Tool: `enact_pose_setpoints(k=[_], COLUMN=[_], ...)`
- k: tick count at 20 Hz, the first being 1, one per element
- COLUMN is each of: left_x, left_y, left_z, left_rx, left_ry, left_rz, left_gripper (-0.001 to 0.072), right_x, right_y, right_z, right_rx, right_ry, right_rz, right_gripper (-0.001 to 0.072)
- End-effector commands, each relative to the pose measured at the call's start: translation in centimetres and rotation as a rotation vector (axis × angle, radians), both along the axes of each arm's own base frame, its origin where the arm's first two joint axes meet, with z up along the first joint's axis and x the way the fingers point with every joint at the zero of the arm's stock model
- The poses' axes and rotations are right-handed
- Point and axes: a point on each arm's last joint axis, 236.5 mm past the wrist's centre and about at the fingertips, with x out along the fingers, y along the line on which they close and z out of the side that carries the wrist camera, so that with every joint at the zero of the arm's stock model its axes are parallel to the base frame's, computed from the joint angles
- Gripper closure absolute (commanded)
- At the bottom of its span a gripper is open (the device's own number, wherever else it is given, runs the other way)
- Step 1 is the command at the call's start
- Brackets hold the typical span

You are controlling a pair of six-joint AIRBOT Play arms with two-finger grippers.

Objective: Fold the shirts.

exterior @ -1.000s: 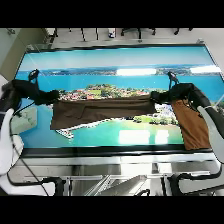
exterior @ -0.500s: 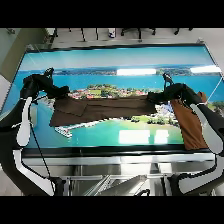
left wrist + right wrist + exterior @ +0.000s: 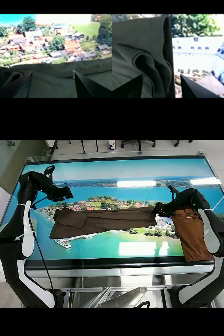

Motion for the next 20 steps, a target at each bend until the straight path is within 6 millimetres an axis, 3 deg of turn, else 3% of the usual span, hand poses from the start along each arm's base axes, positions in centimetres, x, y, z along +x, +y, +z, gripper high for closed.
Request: enact_pose_setpoints(k=[1,4,5,6,7,8,11,13,15,18,20], left_x=[-1.4,-2.2,-2.5,-2.9,-3.3,-3.8,-4.9,-6.3,-7.7,-10.1,-11.6], left_y=[-0.2,-3.5,-4.7,-5.8,-6.9,-8.3,-13.6,-18.2,-23.7,-31.1,-35.5], left_z=[2.9,5.3,6.0,6.3,6.4,6.2,4.8,1.8,-2.1,-7.9,-10.3], left_rx=[-0.021,-0.180,-0.222,-0.244,-0.247,-0.247,-0.240,-0.208,-0.198,-0.195,-0.231], left_ry=[0.030,-0.013,-0.024,-0.026,-0.022,-0.015,0.005,0.046,0.077,0.087,0.075], left_rz=[-0.010,-0.015,-0.019,-0.031,-0.053,-0.080,-0.176,-0.259,-0.338,-0.411,-0.425], left_gripper=[0.0133,0.0136,0.0217,0.0512,0.0680,0.0684,0.0684,0.0684,0.0685,0.0685,0.0685], right_x=[0.1,0.4,0.3,0.2,0.2,0.3,0.8,1.4,1.1,-1.9,-3.7], right_y=[0.7,2.3,2.7,3.1,3.5,3.7,3.8,3.2,2.6,1.8,1.6], right_z=[-1.2,-1.7,-2.0,-2.2,-2.3,-2.2,-0.1,4.2,10.3,19.4,23.6], right_rx=[0.071,0.141,0.143,0.143,0.145,0.141,0.137,0.130,0.125,0.121,0.101], right_ry=[0.016,0.011,0.015,0.011,0.011,-0.003,-0.045,-0.117,-0.201,-0.271,-0.321], right_rz=[0.021,0.028,0.039,0.059,0.066,0.083,0.106,0.119,0.144,0.201,0.232], right_gripper=[0.0190,0.0221,0.0323,0.0475,0.0578,0.0695,0.0698,0.0698,0.0699,0.0699,0.0698])
